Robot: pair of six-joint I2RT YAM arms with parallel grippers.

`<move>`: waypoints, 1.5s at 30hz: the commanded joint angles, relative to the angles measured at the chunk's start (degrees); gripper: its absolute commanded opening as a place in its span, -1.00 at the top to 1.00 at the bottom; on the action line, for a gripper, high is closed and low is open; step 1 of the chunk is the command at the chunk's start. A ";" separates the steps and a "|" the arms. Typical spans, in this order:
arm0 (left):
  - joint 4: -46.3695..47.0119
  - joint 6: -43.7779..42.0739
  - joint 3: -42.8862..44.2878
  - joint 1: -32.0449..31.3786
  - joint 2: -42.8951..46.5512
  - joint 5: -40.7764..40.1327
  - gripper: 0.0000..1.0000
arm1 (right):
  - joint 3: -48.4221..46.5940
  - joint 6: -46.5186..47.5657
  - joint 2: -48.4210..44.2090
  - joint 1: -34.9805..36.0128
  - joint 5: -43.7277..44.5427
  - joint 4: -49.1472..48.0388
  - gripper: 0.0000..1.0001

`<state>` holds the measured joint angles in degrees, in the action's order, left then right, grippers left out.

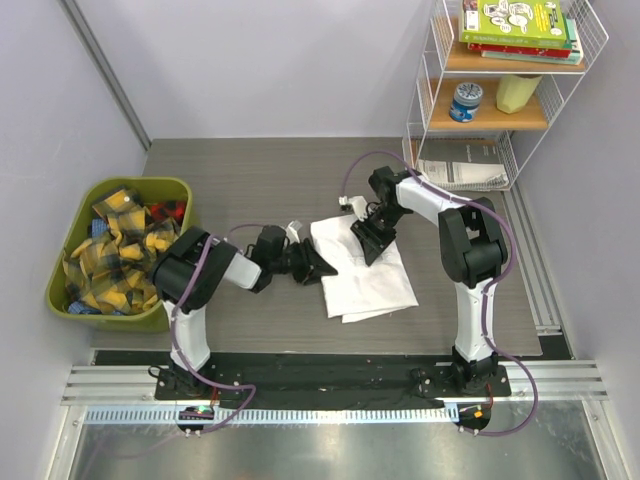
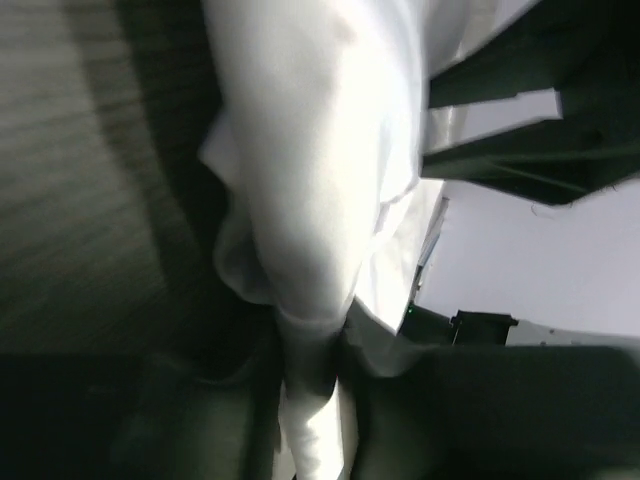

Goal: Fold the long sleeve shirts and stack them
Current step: Fold the shirt

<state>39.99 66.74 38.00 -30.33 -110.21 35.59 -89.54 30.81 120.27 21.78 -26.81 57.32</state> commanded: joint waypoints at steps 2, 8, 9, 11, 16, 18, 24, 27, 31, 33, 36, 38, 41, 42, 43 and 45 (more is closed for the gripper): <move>-25.94 -11.66 10.31 2.20 -4.13 -1.50 0.90 | -0.63 -2.76 0.32 -0.07 -3.68 -1.07 0.09; -70.84 -35.85 29.48 8.00 -6.59 -4.12 1.00 | -3.36 -10.31 -2.84 -3.05 -9.22 1.83 -0.03; -75.19 -41.81 31.76 8.79 -6.68 -7.78 1.00 | -3.36 -10.68 -3.45 -4.02 -9.58 2.35 -0.06; -85.18 -47.46 37.74 9.49 -6.33 -10.27 1.00 | -2.14 -10.77 -6.26 -5.08 -9.75 2.36 -0.08; -97.71 -58.28 51.08 10.11 -4.05 -26.93 1.00 | 1.47 -10.15 -11.54 -8.06 -9.75 2.27 -0.11; -103.14 -61.89 56.19 10.02 -4.66 -30.66 1.00 | 3.05 -9.80 -13.73 -8.94 -10.80 2.01 -0.11; -117.21 -74.28 87.60 9.50 -11.84 -52.35 1.00 | 7.35 -9.10 -17.96 -10.79 -12.83 1.66 -0.11; -121.37 -79.91 98.46 6.78 -14.32 -63.69 1.00 | 9.03 -8.75 -19.98 -11.32 -13.36 1.39 -0.11; -111.12 -87.21 86.05 -0.07 -7.66 -75.74 1.00 | 10.43 -8.83 -21.21 -12.20 -15.11 1.13 -0.11; -103.64 -88.97 74.75 -4.20 -4.94 -79.62 1.00 | 10.79 -8.66 -21.22 -12.90 -15.90 1.04 -0.11; -98.62 -86.79 65.49 -8.51 -5.71 -79.81 1.00 | 12.36 -8.83 -21.04 -13.69 -17.22 0.51 -0.11; -97.47 -84.51 63.78 -11.75 -9.39 -78.75 1.00 | 14.03 -9.53 -20.95 -14.13 -18.01 -0.71 -0.11; -100.78 -78.27 69.19 -14.84 -17.38 -73.76 1.00 | 16.32 -9.98 -20.43 -14.48 -18.72 -1.59 -0.11; -102.03 -75.47 71.23 -15.37 -20.01 -71.30 1.00 | 16.76 -9.89 -20.34 -14.49 -18.81 -1.51 -0.11; -105.17 -74.05 73.34 -16.51 -23.69 -69.89 1.00 | 17.55 -9.98 -20.25 -14.75 -18.72 -1.51 -0.11; -107.65 -71.15 78.97 -17.57 -26.53 -64.98 0.98 | 18.43 -10.15 -20.60 -14.84 -18.90 -1.51 -0.10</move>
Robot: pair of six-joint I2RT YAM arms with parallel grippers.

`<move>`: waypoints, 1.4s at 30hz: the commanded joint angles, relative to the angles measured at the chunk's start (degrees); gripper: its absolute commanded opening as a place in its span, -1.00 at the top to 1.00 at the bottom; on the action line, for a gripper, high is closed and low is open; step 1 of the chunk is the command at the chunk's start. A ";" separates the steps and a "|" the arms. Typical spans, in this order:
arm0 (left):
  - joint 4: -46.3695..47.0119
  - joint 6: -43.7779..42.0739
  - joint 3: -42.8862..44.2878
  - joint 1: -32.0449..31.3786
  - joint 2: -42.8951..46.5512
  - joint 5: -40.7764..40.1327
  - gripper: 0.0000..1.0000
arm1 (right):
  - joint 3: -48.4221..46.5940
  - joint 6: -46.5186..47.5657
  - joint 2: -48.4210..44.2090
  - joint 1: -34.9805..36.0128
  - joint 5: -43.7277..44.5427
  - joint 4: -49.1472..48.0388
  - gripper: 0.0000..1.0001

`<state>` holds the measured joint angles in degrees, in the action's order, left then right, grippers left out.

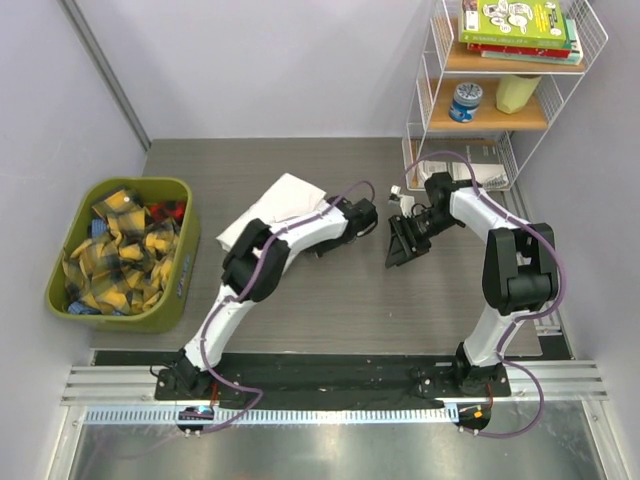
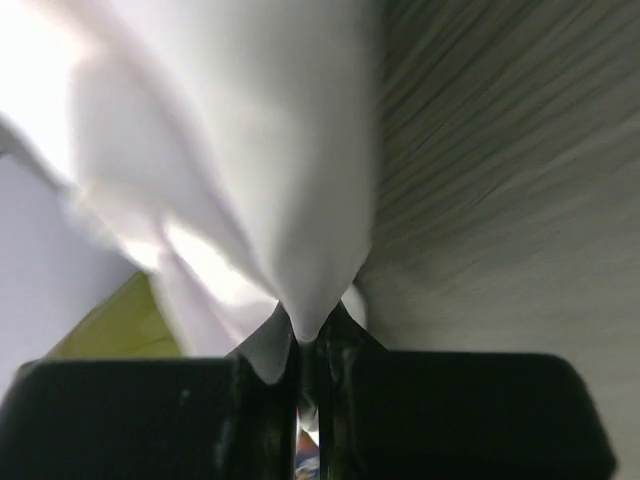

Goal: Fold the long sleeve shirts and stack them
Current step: Fold the shirt

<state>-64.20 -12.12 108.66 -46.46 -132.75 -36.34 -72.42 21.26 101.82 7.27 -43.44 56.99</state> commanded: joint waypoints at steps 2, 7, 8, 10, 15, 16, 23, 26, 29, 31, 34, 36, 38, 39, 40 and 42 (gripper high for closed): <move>-4.88 8.43 11.29 -3.55 -4.97 9.25 0.88 | 1.84 -0.60 -2.68 -0.50 -1.74 -1.18 -0.10; -6.78 8.78 12.79 -7.24 -2.52 17.94 0.50 | 2.99 -1.83 -3.73 -0.85 -1.30 -1.97 -0.13; -8.20 8.87 15.94 -7.33 -1.65 20.06 0.38 | 2.99 -2.09 -3.73 -0.94 -1.38 -2.15 -0.14; -11.11 7.82 18.94 -6.81 0.72 25.84 -0.04 | 3.43 -2.71 -3.65 -0.85 -1.30 -2.85 -0.16; -13.22 -0.61 17.03 -1.12 13.98 43.00 -0.65 | 3.25 -3.50 -3.12 -0.85 -2.26 -3.55 -0.19; -12.97 -1.84 14.76 0.39 15.14 43.28 -0.65 | 3.08 -3.94 -3.03 -0.76 -2.87 -3.73 -0.19; -12.07 -29.22 3.58 14.45 18.49 48.62 -0.46 | 3.08 -5.52 -2.86 -0.50 -4.46 -4.87 -0.18; -9.71 -38.48 0.16 18.32 17.26 50.48 -0.35 | 3.43 -5.70 -3.64 -0.59 -3.85 -4.87 -0.18; -4.10 -44.38 -5.99 19.56 16.12 48.29 -0.29 | 3.78 -6.40 -4.61 -0.76 -2.88 -4.96 -0.18; -1.90 -45.89 -10.82 19.56 15.42 47.59 -0.23 | 3.78 -6.84 -5.31 -1.46 -2.53 -4.87 -0.18; 1.36 -42.30 -15.75 19.21 14.80 48.29 -0.14 | 3.60 -7.28 -6.19 -3.74 -2.18 -4.44 -0.19; 3.03 -38.35 -18.73 17.90 14.10 48.20 -0.06 | 3.43 -7.11 -6.46 -5.24 -2.00 -3.56 -0.19; 2.16 -31.76 -20.06 14.67 13.83 50.74 -0.02 | 3.08 -6.41 -6.37 -6.56 -1.74 -2.59 -0.19; 2.85 -27.91 -21.29 12.81 13.83 51.36 -0.01 | 2.99 -5.88 -6.11 -8.04 -1.13 -1.63 -0.19; 2.94 -21.26 -21.39 10.71 13.83 53.45 -0.01 | 2.82 -5.09 -5.93 -8.41 -0.77 -1.36 -0.19; 4.17 -10.79 -18.68 2.54 12.61 54.53 0.00 | 1.68 -4.56 -5.58 -9.02 0.63 -1.09 -0.19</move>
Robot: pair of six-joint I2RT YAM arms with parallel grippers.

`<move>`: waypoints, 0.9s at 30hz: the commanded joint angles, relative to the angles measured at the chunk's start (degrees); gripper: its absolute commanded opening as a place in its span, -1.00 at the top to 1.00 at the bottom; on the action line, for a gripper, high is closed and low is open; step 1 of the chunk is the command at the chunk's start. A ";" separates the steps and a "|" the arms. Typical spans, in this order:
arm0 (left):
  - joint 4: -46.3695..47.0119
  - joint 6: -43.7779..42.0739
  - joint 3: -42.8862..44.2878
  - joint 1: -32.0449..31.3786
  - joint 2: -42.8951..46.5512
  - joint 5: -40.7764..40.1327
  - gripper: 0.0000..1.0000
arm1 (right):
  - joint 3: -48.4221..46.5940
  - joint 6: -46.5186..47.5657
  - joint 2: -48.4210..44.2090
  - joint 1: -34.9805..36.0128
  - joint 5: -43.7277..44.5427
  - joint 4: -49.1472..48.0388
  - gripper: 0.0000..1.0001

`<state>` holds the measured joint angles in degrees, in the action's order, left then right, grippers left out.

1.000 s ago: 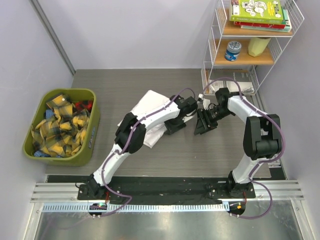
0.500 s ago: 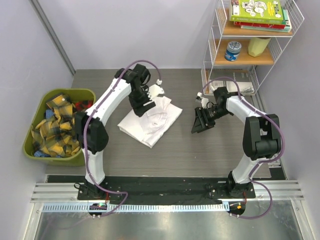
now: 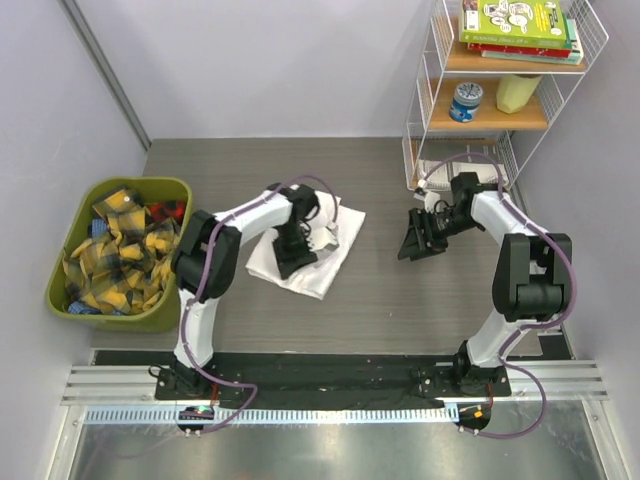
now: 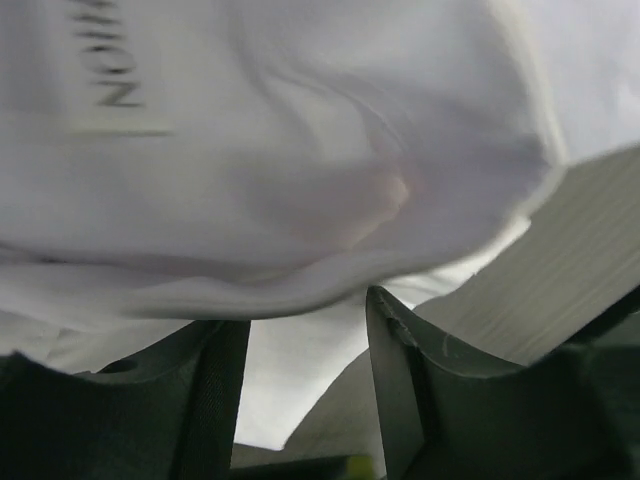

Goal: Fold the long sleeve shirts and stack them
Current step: Fold the shirt

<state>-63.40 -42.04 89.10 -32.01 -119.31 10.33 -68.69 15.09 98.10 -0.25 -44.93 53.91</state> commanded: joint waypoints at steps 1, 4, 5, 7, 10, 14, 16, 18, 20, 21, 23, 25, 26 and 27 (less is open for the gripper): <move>3.54 28.41 2.99 -14.37 -1.45 9.95 -0.06 | -2.68 1.87 -1.52 -1.59 3.34 2.08 -0.19; 6.43 39.02 12.39 -19.93 -0.41 16.64 -0.25 | -5.40 1.35 -0.64 -1.51 5.36 2.08 -0.19; 10.36 43.75 13.28 -18.89 3.95 19.35 -0.32 | -6.89 1.26 -0.46 -1.51 6.07 2.25 -0.19; 19.82 47.56 10.32 -13.99 9.85 21.48 -0.37 | -8.38 1.26 -0.37 -1.42 7.56 2.16 -0.19; 30.83 54.25 0.48 -5.04 21.55 22.19 -0.46 | -9.01 0.82 -0.28 0.25 10.20 1.55 -0.18; 26.76 45.95 -0.95 0.71 24.12 18.43 -0.56 | -6.91 -1.90 -0.46 7.88 15.37 -2.22 -0.12; 22.73 41.19 -0.07 0.98 21.50 14.91 -0.52 | -5.24 -2.87 -0.28 12.81 18.11 -3.45 -0.10; 20.43 36.71 2.30 1.16 18.86 13.41 -0.46 | -4.44 -4.19 0.77 15.27 22.67 -4.95 -0.08; 18.14 34.84 4.05 1.25 15.34 12.53 -0.38 | -2.86 -4.46 1.91 16.42 26.36 -6.61 -0.03; 18.22 35.18 3.98 1.51 14.72 13.48 -0.37 | -2.42 -3.94 2.44 16.42 27.34 -7.23 -0.01; 19.44 37.02 1.97 3.00 14.54 15.85 -0.35 | -1.71 -2.53 5.06 16.42 31.37 -8.64 0.04; 22.52 39.40 -1.80 4.23 16.63 18.49 -0.34 | -2.85 0.63 7.70 16.51 34.01 -10.57 0.10; 23.48 40.01 -3.22 4.58 17.78 19.28 -0.34 | -3.73 1.51 9.02 16.51 35.07 -11.19 0.11; 24.89 40.98 -4.62 5.02 18.84 19.73 -0.34 | -6.43 3.43 11.99 16.51 36.13 -11.63 0.11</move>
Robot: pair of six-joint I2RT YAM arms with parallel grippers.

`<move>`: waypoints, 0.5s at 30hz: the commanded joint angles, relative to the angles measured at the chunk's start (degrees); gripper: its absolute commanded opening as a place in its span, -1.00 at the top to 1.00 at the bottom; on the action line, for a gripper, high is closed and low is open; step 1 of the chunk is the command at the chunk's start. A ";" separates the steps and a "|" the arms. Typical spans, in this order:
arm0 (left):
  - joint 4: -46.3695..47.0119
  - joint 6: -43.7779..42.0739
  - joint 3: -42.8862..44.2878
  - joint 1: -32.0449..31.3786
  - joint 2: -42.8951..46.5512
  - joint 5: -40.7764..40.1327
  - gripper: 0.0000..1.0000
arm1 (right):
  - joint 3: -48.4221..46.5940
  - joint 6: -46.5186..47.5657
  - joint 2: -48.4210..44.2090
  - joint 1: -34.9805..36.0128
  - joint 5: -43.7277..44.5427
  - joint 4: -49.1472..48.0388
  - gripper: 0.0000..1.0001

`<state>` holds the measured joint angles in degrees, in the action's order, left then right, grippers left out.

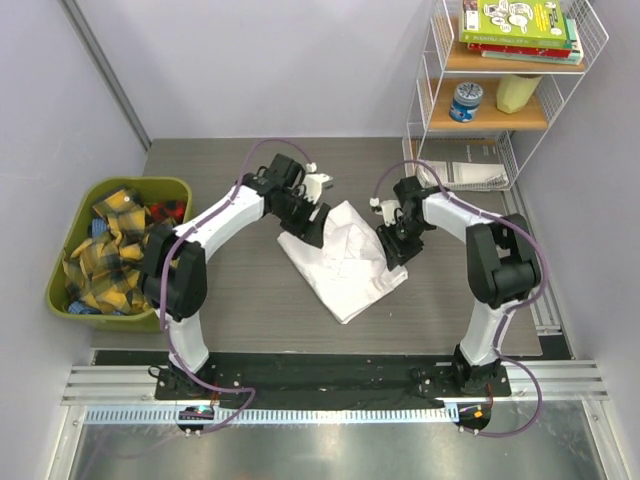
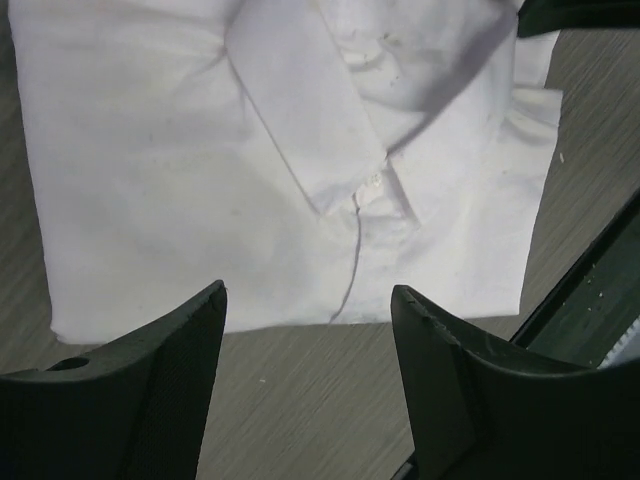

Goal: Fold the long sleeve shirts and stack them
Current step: Fold the shirt

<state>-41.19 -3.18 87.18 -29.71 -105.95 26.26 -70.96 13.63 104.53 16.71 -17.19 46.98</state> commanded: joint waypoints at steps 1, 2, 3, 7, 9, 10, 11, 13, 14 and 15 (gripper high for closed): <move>3.30 2.73 -5.15 2.91 6.54 4.49 -0.34 | -6.01 5.53 7.08 -0.01 9.10 -5.23 0.13; 3.74 2.83 -6.48 3.26 8.90 5.11 -0.34 | -8.03 6.40 8.83 0.42 9.19 -5.32 0.14; 4.62 4.74 -7.88 3.69 10.05 6.07 -0.34 | -12.06 8.41 11.28 1.04 8.50 -5.32 0.14; 4.37 8.36 -14.64 4.31 14.98 10.82 -0.30 | -21.22 14.21 15.35 5.78 7.35 -5.32 0.14; 3.75 8.72 -16.94 4.40 17.25 11.62 -0.30 | -24.82 17.03 15.70 8.77 6.74 -4.80 0.13; 3.57 7.93 -17.13 4.40 17.79 10.92 -0.30 | -25.71 18.35 15.27 9.39 8.65 -4.79 0.12; 3.22 7.06 -16.95 4.92 18.06 9.00 -0.32 | -26.59 18.89 14.57 9.92 9.71 -4.62 0.08; 3.13 5.39 -14.50 5.63 16.84 6.19 -0.33 | -28.44 19.42 11.86 9.66 12.51 -5.23 0.04; 2.78 3.55 -13.10 6.59 15.70 3.13 -0.33 | -28.97 19.51 10.79 9.48 12.71 -5.32 -0.01; 2.09 1.88 -9.17 7.21 11.77 2.92 -0.33 | -29.50 19.42 9.82 8.61 12.19 -5.50 -0.04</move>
<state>-39.40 2.52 71.29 -25.02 -89.23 33.19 -96.36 29.41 120.60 26.94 -7.86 43.16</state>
